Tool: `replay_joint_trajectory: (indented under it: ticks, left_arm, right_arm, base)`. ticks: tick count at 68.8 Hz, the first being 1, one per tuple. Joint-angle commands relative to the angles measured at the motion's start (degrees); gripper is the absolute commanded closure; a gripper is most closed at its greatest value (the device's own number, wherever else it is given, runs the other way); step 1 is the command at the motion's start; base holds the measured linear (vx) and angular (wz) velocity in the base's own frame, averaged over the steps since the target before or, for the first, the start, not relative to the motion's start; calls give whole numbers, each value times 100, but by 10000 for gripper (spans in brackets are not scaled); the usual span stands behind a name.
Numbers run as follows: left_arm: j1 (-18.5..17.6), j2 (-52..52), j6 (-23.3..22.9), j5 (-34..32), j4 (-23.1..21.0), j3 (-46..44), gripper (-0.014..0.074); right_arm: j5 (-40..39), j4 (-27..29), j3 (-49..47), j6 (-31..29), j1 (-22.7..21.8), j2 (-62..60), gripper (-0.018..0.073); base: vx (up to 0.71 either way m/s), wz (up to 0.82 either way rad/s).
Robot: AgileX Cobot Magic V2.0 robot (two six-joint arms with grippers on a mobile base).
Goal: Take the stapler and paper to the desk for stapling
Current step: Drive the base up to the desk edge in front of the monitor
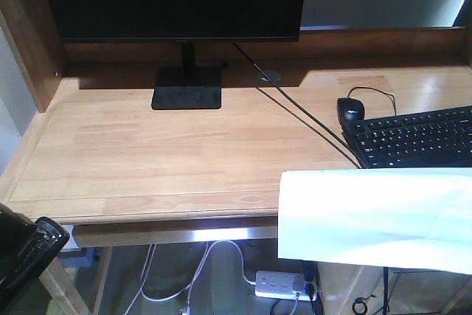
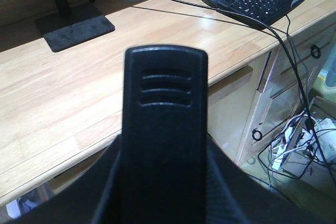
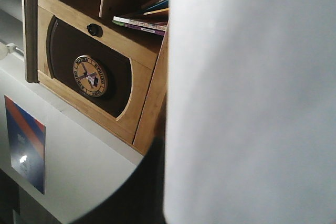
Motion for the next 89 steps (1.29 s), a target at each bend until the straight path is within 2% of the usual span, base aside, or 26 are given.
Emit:
replay_joint_trajectory:
  ticks: [1, 89]
  left_arm:
    - [-14, 7, -22, -619, -113, -173, 603]
    - [-14, 7, -22, -619, -113, -173, 603]
  right_arm:
    - [-352, 14, -164, -40, 4, 62, 561]
    - [-328, 14, -164, -40, 4, 62, 561]
  base:
    - [3, 1]
    - [4, 1]
